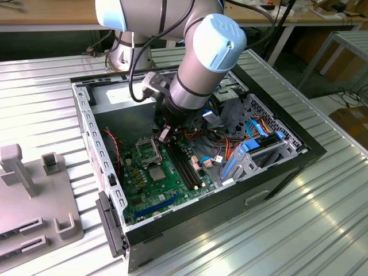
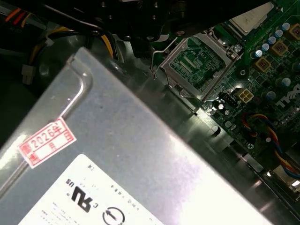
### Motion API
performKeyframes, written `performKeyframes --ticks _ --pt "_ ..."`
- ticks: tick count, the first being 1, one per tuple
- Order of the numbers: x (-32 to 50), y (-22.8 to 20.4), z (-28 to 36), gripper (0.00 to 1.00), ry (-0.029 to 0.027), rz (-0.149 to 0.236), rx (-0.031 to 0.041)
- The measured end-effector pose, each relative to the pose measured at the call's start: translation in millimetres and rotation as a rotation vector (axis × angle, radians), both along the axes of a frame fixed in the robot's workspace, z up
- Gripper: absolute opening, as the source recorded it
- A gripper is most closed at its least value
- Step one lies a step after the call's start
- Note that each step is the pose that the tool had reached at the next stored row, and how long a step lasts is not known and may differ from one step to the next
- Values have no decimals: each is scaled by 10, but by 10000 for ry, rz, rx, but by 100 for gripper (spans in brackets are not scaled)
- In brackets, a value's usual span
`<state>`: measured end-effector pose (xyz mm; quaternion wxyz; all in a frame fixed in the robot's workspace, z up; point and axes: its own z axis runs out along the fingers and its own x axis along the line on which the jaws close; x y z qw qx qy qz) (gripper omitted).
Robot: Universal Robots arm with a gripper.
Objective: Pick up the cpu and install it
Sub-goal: 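Close the cpu cover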
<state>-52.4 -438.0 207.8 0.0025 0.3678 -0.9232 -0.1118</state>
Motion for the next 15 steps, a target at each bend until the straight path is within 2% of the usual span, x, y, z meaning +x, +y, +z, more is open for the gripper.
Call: performKeyframes --ticks 7,9,11,15 --pt "-17 0 -1 11 1 3 14" --pt "6 0 -1 11 19 2 36" --pt "28 0 3 11 62 2 82" --pt "36 -1 4 11 75 0 72"
